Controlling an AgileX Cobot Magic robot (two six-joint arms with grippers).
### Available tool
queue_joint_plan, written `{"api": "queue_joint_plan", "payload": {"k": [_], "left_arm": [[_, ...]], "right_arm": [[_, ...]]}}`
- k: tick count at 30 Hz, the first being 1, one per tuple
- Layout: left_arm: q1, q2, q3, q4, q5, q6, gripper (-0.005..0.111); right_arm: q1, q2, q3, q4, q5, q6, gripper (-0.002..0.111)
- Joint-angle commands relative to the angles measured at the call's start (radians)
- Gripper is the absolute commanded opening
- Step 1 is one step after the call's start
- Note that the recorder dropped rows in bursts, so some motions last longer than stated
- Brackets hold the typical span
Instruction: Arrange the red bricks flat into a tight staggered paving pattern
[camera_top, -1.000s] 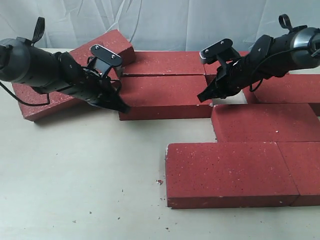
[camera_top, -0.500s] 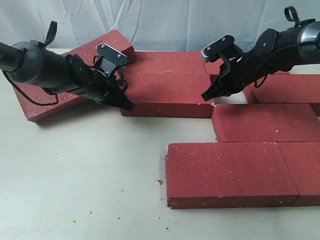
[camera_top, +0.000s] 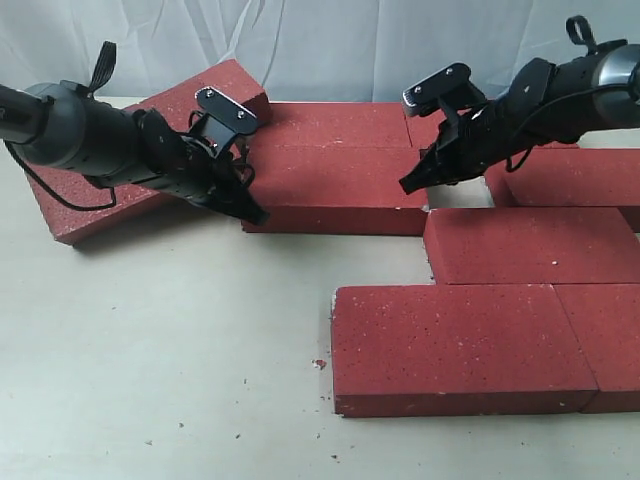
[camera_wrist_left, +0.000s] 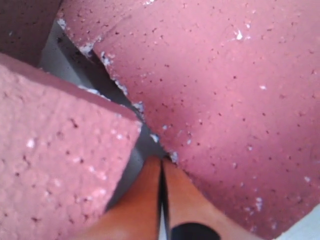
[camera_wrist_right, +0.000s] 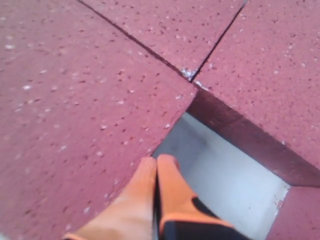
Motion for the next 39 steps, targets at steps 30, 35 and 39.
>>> {"api": "queue_joint_plan", "payload": {"k": [30, 35, 39], "left_arm": [[0.019, -0.033, -0.006, 0.032, 0.137, -0.017, 0.0], [0.019, -0.033, -0.006, 0.032, 0.121, -0.017, 0.0], [0.019, -0.033, -0.006, 0.032, 0.101, -0.017, 0.0]], "right_arm": [[0.113, -0.035, -0.004, -0.008, 0.184, -0.163, -0.001], [0.113, -0.035, -0.004, -0.008, 0.211, -0.157, -0.001], [0.115, -0.064, -0.004, -0.005, 0.299, -0.157, -0.001]]}}
